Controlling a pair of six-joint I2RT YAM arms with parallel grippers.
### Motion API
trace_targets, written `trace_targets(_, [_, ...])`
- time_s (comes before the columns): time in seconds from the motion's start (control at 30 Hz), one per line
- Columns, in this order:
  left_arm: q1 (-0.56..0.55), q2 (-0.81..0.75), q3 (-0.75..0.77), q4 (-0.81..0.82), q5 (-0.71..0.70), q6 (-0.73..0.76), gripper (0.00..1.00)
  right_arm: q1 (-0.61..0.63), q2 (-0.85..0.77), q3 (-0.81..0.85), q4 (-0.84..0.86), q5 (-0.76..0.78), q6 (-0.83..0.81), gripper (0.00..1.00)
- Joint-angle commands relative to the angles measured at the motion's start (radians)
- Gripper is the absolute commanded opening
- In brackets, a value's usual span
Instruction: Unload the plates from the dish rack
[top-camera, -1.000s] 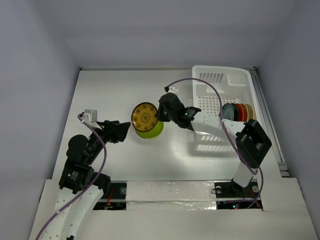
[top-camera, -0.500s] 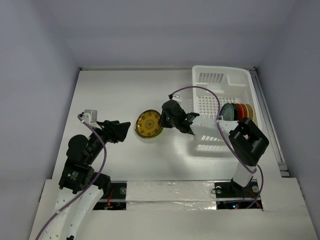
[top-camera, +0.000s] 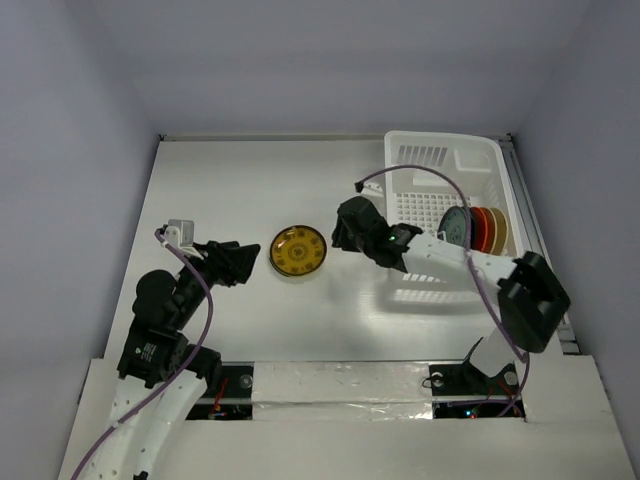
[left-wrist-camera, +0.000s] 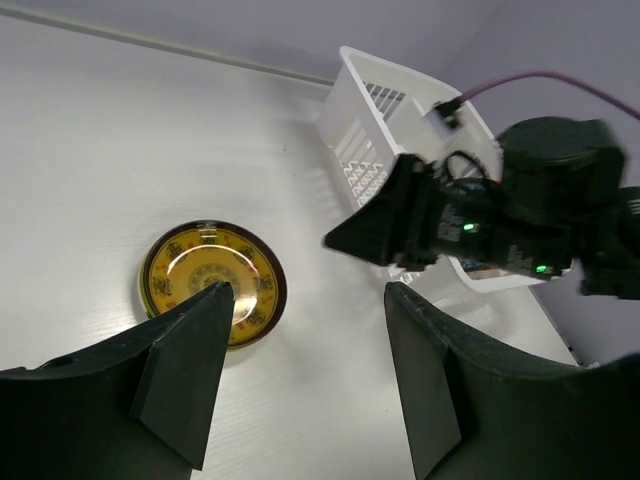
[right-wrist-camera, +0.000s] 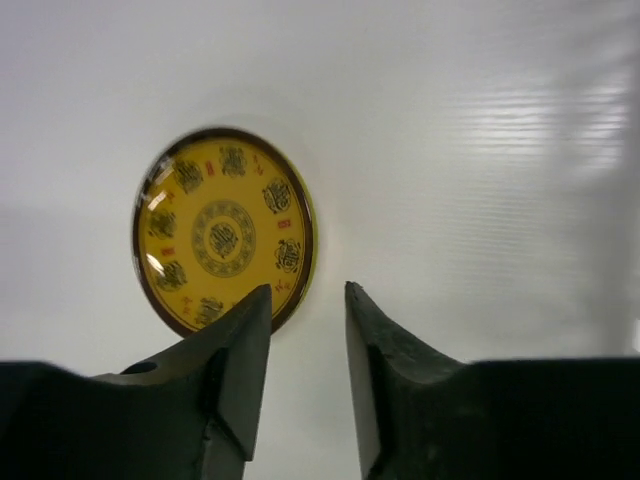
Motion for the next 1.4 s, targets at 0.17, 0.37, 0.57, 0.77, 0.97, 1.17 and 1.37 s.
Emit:
trace_targets(0.17, [0.004,-0.022,0.015,0.045,0.024,0.0,0.24,-0.237,-0.416,-0.038,-0.283,0.295,-0.105,0.0])
trace_targets(0.37, [-0.005,-0.044,0.02,0.036,0.007,0.002,0.09,-0.466,-0.581,-0.052,-0.433,0.321,-0.194,0.18])
trace_targets(0.57, [-0.025,-0.051,0.026,0.028,-0.004,0.002,0.18,-0.567,-0.543,-0.044,-0.484,0.279,-0.289,0.32])
trace_targets(0.77, [-0.025,-0.062,0.024,0.028,-0.004,0.002,0.25,-0.587,-0.471,-0.021,-0.515,0.24,-0.343,0.32])
trace_targets(0.97, [-0.034,-0.073,0.023,0.029,-0.004,0.002,0.26,-0.587,-0.397,-0.006,-0.522,0.205,-0.362,0.33])
trace_targets(1.17, [-0.034,-0.082,0.021,0.033,-0.006,-0.001,0.27,-0.587,-0.325,0.018,-0.553,0.265,-0.351,0.33])
trace_targets(1.37, [-0.034,-0.091,0.023,0.031,-0.007,-0.001,0.27,-0.587,-0.27,0.064,-0.599,0.288,-0.365,0.26])
